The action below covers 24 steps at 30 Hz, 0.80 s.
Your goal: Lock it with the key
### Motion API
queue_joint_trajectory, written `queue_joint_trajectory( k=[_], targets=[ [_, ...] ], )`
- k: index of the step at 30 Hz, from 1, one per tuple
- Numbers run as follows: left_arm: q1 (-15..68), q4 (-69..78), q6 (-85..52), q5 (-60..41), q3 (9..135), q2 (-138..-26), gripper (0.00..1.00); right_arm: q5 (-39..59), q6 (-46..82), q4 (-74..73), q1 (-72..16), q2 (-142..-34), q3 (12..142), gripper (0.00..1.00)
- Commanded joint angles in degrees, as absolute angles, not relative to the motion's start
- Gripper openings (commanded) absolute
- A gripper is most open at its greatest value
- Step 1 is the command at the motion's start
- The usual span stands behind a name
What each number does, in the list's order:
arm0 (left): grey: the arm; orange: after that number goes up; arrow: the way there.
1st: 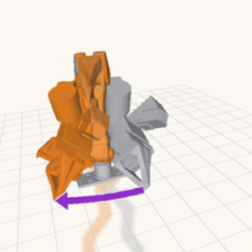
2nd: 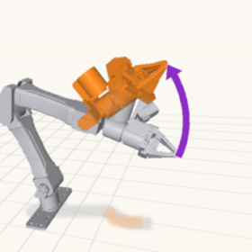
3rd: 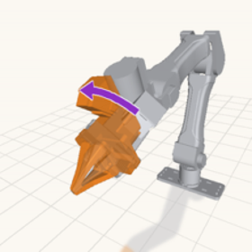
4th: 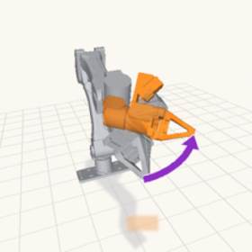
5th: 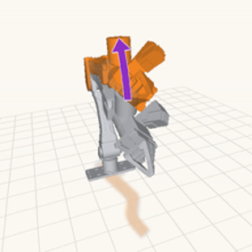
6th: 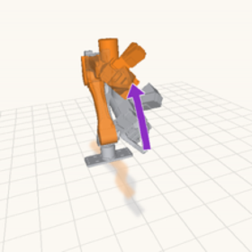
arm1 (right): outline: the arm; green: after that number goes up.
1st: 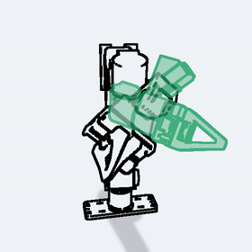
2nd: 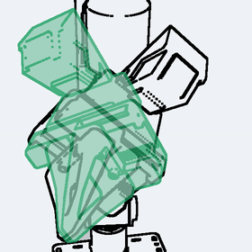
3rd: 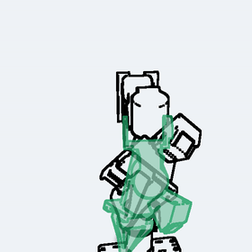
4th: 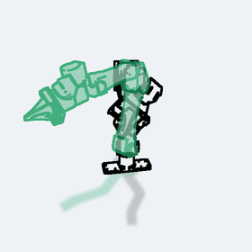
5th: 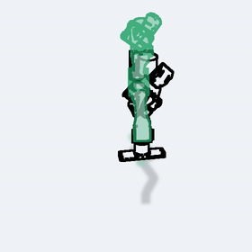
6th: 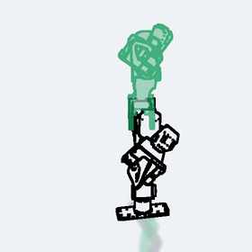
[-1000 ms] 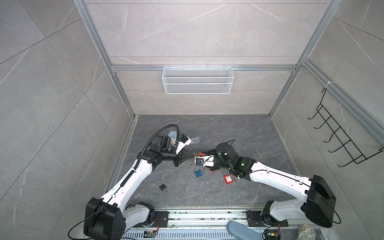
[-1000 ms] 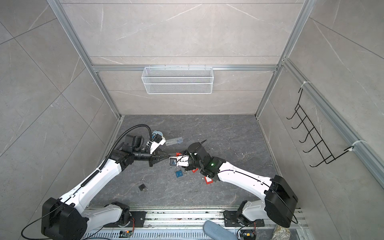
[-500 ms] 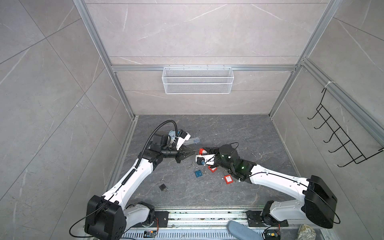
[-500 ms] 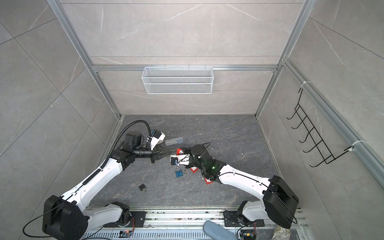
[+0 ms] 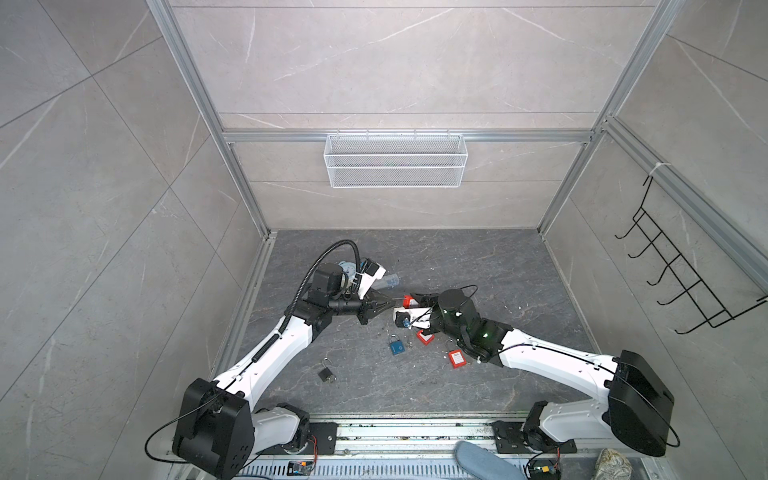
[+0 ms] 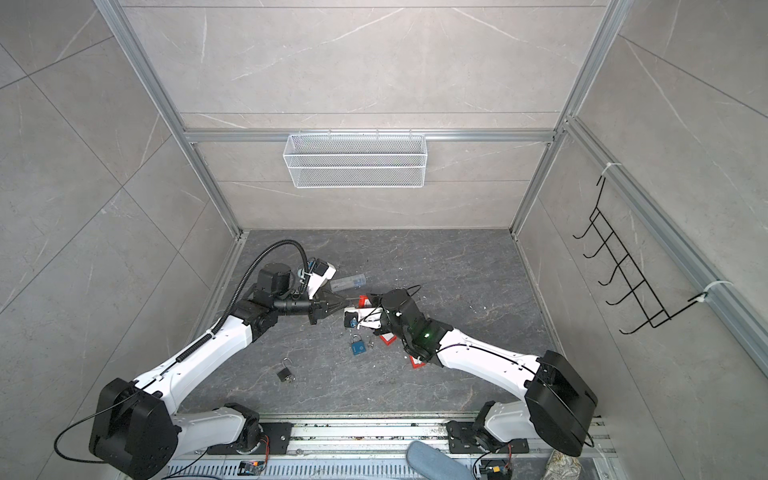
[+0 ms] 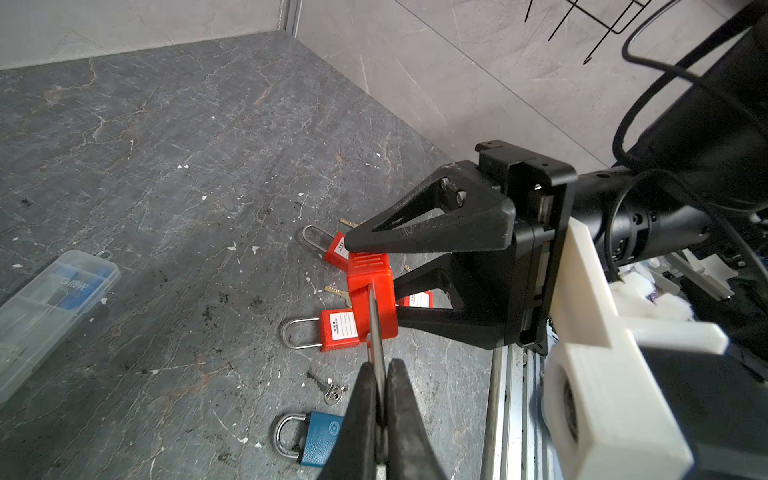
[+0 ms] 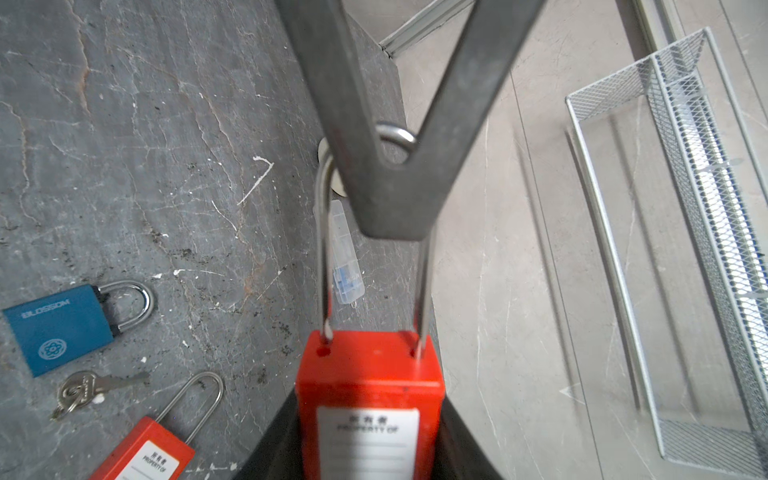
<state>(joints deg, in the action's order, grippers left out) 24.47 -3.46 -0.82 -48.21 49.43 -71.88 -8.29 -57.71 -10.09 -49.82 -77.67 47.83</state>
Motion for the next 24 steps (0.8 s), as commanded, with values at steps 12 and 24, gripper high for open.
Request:
queue_joint_trajectory(
  k=[12,24],
  targets=[
    [28.7,-22.1,11.6,-38.9,57.6,-63.3,0.45,-1.1,-56.7,-15.0,-47.9,-74.6,48.0,0.17],
    [28.4,-29.4,11.7,-33.3,60.6,-59.3,0.53,-1.4,-58.4,-12.8,-47.6,-74.8,49.3,0.16]
  ],
)
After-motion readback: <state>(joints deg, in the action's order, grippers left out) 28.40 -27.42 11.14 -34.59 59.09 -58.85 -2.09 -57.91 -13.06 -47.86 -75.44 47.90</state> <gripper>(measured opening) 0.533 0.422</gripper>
